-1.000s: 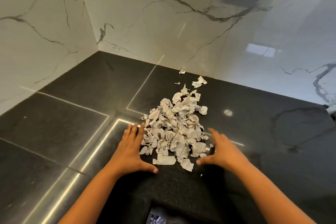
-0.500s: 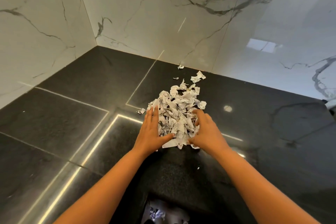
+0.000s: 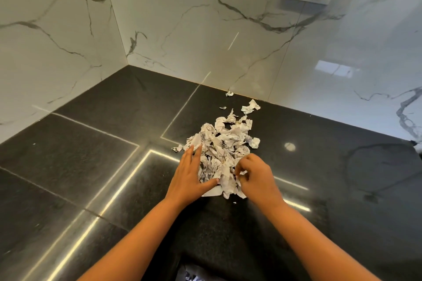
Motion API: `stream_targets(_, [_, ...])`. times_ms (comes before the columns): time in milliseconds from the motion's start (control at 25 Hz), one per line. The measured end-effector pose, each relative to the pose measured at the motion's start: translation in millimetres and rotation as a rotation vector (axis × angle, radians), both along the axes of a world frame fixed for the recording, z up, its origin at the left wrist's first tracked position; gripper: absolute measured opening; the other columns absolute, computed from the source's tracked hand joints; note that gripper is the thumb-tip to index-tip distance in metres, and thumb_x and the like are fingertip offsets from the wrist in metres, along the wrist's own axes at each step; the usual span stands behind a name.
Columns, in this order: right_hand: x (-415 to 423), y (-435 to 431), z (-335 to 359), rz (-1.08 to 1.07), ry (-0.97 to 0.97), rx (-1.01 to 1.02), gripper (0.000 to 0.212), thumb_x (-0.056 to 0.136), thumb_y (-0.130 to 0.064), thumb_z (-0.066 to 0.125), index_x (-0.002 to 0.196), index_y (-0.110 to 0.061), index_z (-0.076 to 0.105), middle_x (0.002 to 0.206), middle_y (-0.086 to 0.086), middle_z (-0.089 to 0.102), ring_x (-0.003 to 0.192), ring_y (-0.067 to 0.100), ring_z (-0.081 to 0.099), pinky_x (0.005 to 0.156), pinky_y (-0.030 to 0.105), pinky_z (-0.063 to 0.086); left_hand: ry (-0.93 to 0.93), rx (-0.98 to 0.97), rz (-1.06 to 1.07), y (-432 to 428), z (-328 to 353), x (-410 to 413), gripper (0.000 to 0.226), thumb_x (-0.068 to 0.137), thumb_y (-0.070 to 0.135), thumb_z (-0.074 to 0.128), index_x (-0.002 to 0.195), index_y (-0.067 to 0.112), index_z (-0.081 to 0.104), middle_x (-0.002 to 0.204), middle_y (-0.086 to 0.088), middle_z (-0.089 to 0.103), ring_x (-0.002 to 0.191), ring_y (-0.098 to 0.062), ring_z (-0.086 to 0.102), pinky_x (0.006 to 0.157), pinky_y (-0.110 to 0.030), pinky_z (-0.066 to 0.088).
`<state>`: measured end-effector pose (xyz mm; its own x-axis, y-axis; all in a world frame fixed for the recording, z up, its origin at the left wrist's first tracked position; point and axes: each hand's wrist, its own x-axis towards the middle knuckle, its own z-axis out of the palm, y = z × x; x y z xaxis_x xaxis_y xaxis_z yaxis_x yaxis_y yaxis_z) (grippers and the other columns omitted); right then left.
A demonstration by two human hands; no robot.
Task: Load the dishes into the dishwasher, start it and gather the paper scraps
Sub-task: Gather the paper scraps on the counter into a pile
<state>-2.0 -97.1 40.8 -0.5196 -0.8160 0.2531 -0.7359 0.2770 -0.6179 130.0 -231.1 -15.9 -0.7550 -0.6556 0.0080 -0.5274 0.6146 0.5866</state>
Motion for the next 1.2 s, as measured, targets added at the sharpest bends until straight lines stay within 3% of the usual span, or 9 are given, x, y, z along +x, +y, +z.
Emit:
stream_targets(80, [-8.2, -1.7, -7.1, 0.003, 0.208, 0.005, 0.020, 0.076, -0.004, 0.068, 0.094, -0.012, 0.067, 0.106, 0.003, 0.061, 0.105, 0.023, 0.053, 0.088, 0.026, 0.044, -0.028, -0.035, -0.015, 1.0, -0.4, 0.0, 0.112, 0.063, 0.087, 0.037, 0.148, 0.031, -0.012, 0.157, 0.004, -0.015, 0.144, -0.014, -0.016, 0.119, -0.038, 0.003])
stream_targets(120, [-9.6, -4.5, -8.8, 0.042, 0.235, 0.130, 0.035, 0.083, -0.016, 0.066, 0.117, -0.012, 0.061, 0.129, 0.005, 0.054, 0.125, 0.026, 0.043, 0.102, 0.030, 0.035, -0.045, -0.081, -0.025, 1.0, -0.5, -1.4, 0.113, 0.061, 0.092, 0.027, 0.147, 0.031, -0.013, 0.156, 0.003, -0.018, 0.143, -0.015, -0.020, 0.118, -0.039, 0.000])
stream_targets(240, [-9.8, -13.1, -15.5, 0.232, 0.161, 0.464, 0.058, 0.095, -0.034, 0.047, 0.147, -0.023, 0.024, 0.155, -0.003, 0.018, 0.144, 0.015, 0.009, 0.115, 0.028, 0.008, -0.078, -0.250, -0.053, -3.5, 3.7, -11.4, 0.108, 0.061, 0.092, 0.005, 0.148, 0.030, -0.012, 0.155, -0.002, -0.021, 0.140, -0.020, -0.027, 0.114, -0.038, -0.012])
stream_targets(480, [-44.4, -40.5, 5.4, 0.053, 0.149, 0.109, 0.047, 0.089, -0.022, 0.056, 0.134, -0.016, 0.048, 0.139, 0.001, 0.045, 0.130, 0.017, 0.036, 0.106, 0.020, 0.024, -0.167, -0.326, -0.084, -32.6, 6.8, -34.9, 0.093, 0.063, 0.092, 0.005, 0.143, 0.048, -0.008, 0.155, 0.001, -0.018, 0.141, -0.027, -0.024, 0.112, -0.053, -0.012])
stream_targets(680, [-85.8, -75.0, -5.3, 0.006, 0.170, 0.390, 0.059, 0.091, -0.047, 0.049, 0.143, -0.024, 0.033, 0.153, 0.001, 0.026, 0.141, 0.023, 0.019, 0.114, 0.037, 0.021, -0.191, -0.393, -0.114, -35.2, -1.4, -38.1, 0.090, 0.068, 0.092, 0.015, 0.145, 0.047, -0.002, 0.157, -0.001, -0.003, 0.145, -0.027, -0.007, 0.115, -0.052, -0.002])
stream_targets(760, [-86.5, -84.6, -8.1, 0.091, 0.089, 0.465, 0.059, 0.091, -0.048, 0.048, 0.144, -0.025, 0.032, 0.150, 0.001, 0.033, 0.139, 0.024, 0.027, 0.113, 0.038, 0.026, -0.182, -0.410, -0.116, -36.5, -2.7, -39.3, 0.089, 0.070, 0.091, 0.019, 0.146, 0.045, 0.005, 0.157, -0.005, 0.009, 0.145, -0.030, 0.004, 0.115, -0.053, 0.006])
stream_targets(960, [-67.4, -80.7, 12.2, 0.135, 0.098, 0.399, 0.058, 0.081, -0.058, 0.057, 0.132, -0.032, 0.049, 0.134, -0.011, 0.054, 0.118, 0.010, 0.052, 0.093, 0.031, 0.045, -0.169, -0.424, -0.124, -37.1, -6.2, -43.1, 0.089, 0.073, 0.088, 0.025, 0.146, 0.037, 0.016, 0.155, -0.008, 0.021, 0.144, -0.030, 0.013, 0.112, -0.050, 0.006])
stream_targets(1120, [-109.9, -118.5, 29.2, -0.031, 0.168, 0.252, 0.066, 0.074, -0.071, 0.054, 0.128, -0.032, 0.054, 0.133, -0.007, 0.054, 0.125, 0.016, 0.045, 0.096, 0.038, 0.043, -0.194, -0.423, -0.137, -36.9, -4.3, -42.6, 0.092, 0.073, 0.088, 0.027, 0.145, 0.032, 0.027, 0.154, -0.009, 0.024, 0.143, -0.030, 0.014, 0.109, -0.052, 0.011])
stream_targets(1200, [-148.5, -144.3, 18.6, -0.115, 0.179, 0.332, 0.068, 0.077, -0.070, 0.051, 0.132, -0.031, 0.049, 0.144, 0.002, 0.042, 0.133, 0.025, 0.034, 0.102, 0.045, 0.038, -0.203, -0.406, -0.139, -36.3, -4.3, -42.3, 0.093, 0.072, 0.088, 0.028, 0.145, 0.032, 0.027, 0.154, -0.008, 0.024, 0.143, -0.028, 0.013, 0.108, -0.052, 0.012])
